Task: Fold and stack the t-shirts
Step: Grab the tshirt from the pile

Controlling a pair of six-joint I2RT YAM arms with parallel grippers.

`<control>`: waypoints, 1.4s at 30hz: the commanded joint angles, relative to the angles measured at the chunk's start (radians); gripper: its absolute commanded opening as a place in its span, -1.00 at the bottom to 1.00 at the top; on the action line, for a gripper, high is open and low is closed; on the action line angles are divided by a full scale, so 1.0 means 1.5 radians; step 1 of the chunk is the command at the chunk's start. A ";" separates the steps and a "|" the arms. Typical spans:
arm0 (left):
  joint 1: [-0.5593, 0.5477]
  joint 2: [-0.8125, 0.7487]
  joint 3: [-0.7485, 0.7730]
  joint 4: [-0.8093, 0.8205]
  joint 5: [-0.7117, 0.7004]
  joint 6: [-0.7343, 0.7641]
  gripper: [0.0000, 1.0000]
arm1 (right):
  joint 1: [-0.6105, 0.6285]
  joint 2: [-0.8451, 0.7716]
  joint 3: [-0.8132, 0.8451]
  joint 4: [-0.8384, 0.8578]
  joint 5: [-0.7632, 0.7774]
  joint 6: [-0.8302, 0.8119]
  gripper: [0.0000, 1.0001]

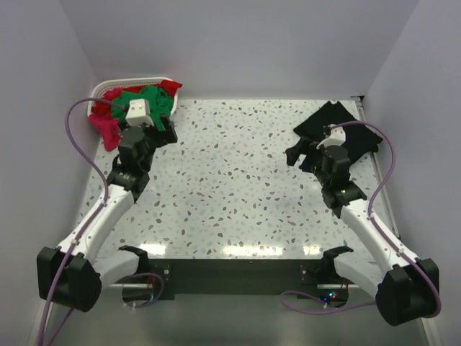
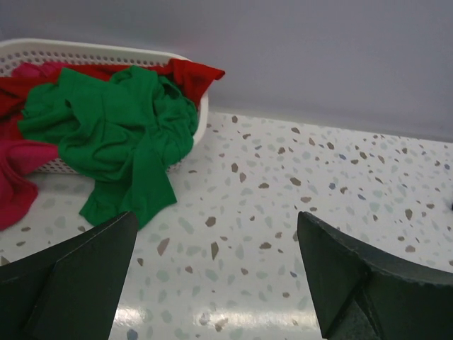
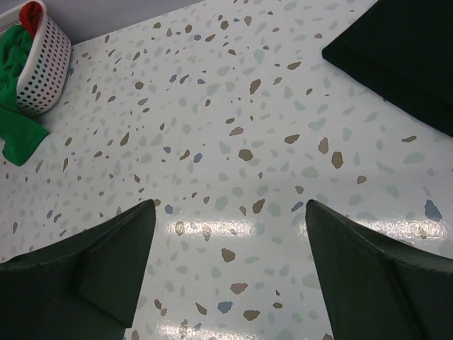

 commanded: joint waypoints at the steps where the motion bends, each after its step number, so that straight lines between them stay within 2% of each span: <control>1: 0.069 0.071 0.076 0.018 0.009 0.046 1.00 | 0.001 -0.013 0.001 0.029 0.025 -0.017 0.79; 4: 0.118 0.177 0.154 0.026 0.034 0.056 1.00 | 0.001 -0.017 0.000 0.030 0.022 -0.017 0.79; 5: 0.126 0.247 0.215 0.019 0.034 0.068 1.00 | 0.001 -0.018 0.000 0.031 0.019 -0.017 0.79; 7: 0.147 0.324 0.292 -0.029 0.042 0.075 1.00 | 0.001 -0.017 0.000 0.031 0.017 -0.017 0.79; 8: 0.153 0.400 0.370 -0.043 0.042 0.078 0.99 | 0.000 -0.018 0.000 0.029 0.015 -0.017 0.79; 11: 0.171 0.529 0.501 -0.086 0.008 0.081 0.96 | 0.001 -0.017 0.000 0.027 0.010 -0.018 0.79; 14: 0.189 0.612 0.567 -0.110 -0.003 0.069 0.93 | 0.000 -0.022 0.000 0.024 0.015 -0.020 0.79; 17: 0.212 0.648 0.593 -0.112 -0.032 0.059 0.90 | 0.001 -0.025 -0.001 0.023 0.016 -0.020 0.79; 19: 0.220 0.650 0.582 -0.058 -0.042 0.059 0.90 | 0.001 -0.023 -0.001 0.024 0.017 -0.020 0.79; 22: 0.224 0.672 0.584 -0.031 -0.055 0.074 0.90 | 0.001 -0.016 0.001 0.026 0.012 -0.021 0.79; 32: 0.242 0.790 0.685 -0.085 -0.034 0.087 0.91 | 0.001 -0.007 0.011 0.013 -0.004 -0.021 0.79; 36: 0.247 0.807 0.692 -0.085 -0.025 0.088 0.89 | 0.001 -0.016 0.009 0.009 -0.002 -0.021 0.79; 38: 0.248 0.809 0.691 -0.080 -0.011 0.094 0.78 | 0.001 -0.019 0.009 0.009 -0.001 -0.020 0.79; 42: 0.247 0.785 0.654 -0.019 0.034 0.122 -0.01 | 0.001 -0.015 0.011 0.008 -0.017 -0.018 0.79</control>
